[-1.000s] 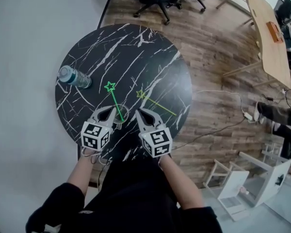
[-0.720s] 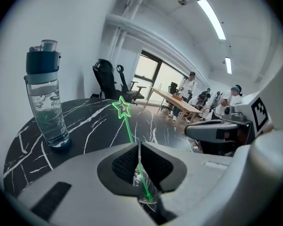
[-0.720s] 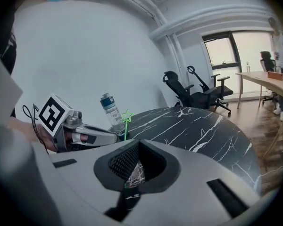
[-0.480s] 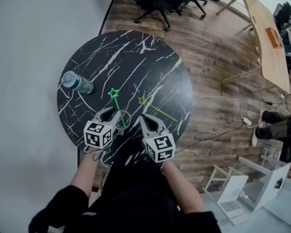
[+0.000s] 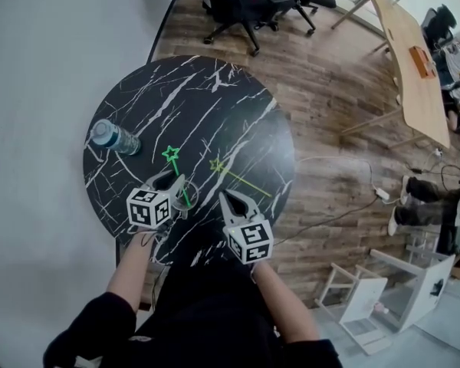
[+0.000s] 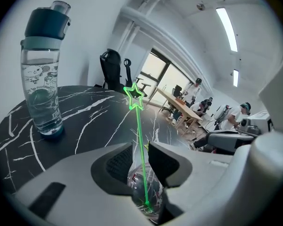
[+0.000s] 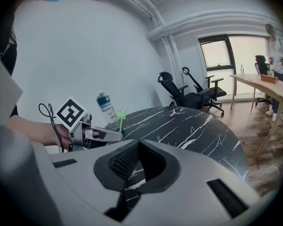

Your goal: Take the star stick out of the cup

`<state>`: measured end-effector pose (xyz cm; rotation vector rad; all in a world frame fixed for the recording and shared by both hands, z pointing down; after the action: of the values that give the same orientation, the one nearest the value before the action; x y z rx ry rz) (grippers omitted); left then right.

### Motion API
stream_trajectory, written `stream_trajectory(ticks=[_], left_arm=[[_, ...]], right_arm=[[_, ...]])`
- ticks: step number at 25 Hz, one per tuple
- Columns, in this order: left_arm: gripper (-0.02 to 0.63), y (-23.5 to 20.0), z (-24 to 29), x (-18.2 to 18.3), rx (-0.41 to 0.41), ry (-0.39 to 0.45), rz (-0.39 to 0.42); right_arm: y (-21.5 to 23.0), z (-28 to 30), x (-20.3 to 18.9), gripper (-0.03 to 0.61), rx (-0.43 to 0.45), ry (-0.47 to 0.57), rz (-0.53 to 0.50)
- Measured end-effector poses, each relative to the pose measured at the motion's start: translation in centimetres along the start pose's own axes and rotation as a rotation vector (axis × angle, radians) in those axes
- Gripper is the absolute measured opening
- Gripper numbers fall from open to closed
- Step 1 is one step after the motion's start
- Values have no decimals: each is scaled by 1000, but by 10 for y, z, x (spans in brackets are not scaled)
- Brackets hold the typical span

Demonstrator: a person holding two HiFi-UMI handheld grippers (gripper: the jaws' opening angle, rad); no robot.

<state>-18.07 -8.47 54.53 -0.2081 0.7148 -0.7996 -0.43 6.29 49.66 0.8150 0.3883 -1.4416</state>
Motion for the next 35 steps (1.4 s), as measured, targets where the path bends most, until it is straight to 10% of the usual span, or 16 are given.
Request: stream_trajectory(ticks=[35], left_arm=[[6, 44, -54, 53, 16, 204, 176]], right_arm=[[11, -33, 8, -5, -6, 51, -79]])
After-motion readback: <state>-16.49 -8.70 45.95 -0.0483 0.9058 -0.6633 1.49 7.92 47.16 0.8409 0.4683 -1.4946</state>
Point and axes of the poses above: the fingertips, and each gripper's own axes: z forward along the fingers, y to its right, x out of its top, the point moved 9 cm from there along -z, backward along the fingers, and after that the axes turned 14 degrees about -y, right-handed, at the moved point
